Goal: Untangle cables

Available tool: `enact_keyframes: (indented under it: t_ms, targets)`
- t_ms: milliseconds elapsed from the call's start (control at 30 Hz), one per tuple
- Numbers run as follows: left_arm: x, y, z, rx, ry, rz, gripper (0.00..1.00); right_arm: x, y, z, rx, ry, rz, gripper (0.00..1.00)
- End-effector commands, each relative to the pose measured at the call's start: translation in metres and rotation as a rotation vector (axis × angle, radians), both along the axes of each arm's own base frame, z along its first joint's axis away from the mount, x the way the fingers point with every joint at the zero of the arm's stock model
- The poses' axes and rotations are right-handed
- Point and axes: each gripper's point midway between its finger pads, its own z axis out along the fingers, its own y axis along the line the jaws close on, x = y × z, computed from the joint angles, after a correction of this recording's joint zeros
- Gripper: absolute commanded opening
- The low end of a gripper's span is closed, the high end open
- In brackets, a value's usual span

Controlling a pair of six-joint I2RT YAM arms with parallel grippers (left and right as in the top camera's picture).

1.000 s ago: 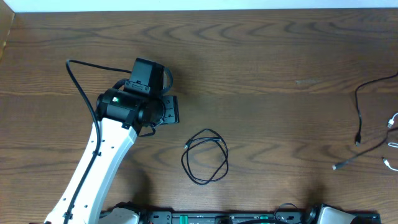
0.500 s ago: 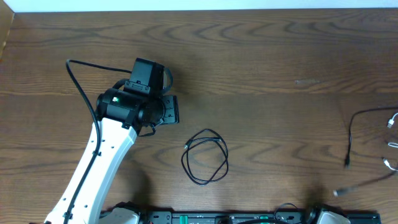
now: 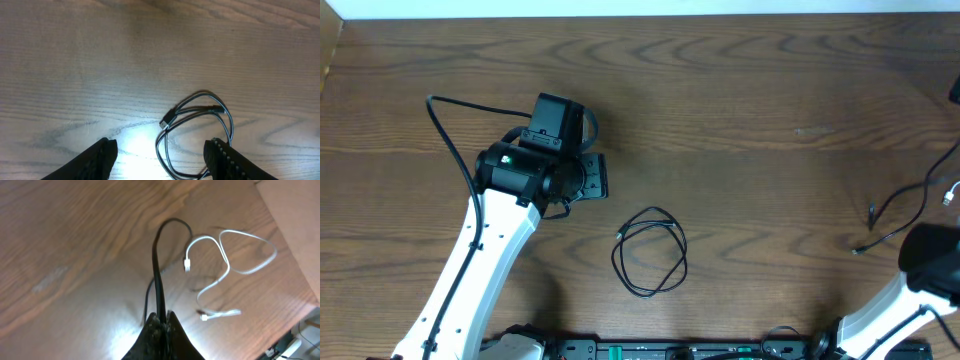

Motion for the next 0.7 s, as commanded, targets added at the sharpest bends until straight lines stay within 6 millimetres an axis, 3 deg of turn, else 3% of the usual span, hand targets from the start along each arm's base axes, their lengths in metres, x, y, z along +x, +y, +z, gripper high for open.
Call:
enact_keyframes:
  t_ms: [0, 100, 267, 300, 333, 400, 533, 667]
  targets:
    - [0.000, 0.003, -0.002, 0.012, 0.003, 0.006, 0.61, 0.005, -0.028, -0.015, -0.009, -0.005, -0.088, 0.01]
    - [-0.001, 0.003, -0.002, 0.011, 0.004, 0.006, 0.61, 0.011, -0.053, -0.025, -0.013, -0.047, -0.170, 0.01]
    - [-0.001, 0.003, -0.002, 0.011, 0.004, 0.006, 0.61, 0.019, -0.087, -0.015, -0.058, -0.154, -0.233, 0.01]
    - [-0.001, 0.003, -0.002, 0.011, 0.004, 0.006, 0.61, 0.020, -0.089, -0.014, -0.059, -0.166, -0.236, 0.22]
    - [0.000, 0.003, -0.002, 0.011, 0.004, 0.006, 0.61, 0.023, -0.087, -0.014, -0.040, -0.179, -0.227, 0.52]
    - [0.000, 0.003, -0.002, 0.011, 0.004, 0.006, 0.61, 0.032, -0.075, -0.017, 0.034, -0.214, -0.191, 0.80]
    - [0.000, 0.003, -0.002, 0.011, 0.004, 0.006, 0.61, 0.043, -0.047, -0.022, 0.162, -0.233, -0.096, 0.82]
    - [0.000, 0.003, -0.002, 0.011, 0.004, 0.006, 0.61, 0.039, -0.012, -0.032, 0.245, -0.154, -0.003, 0.86]
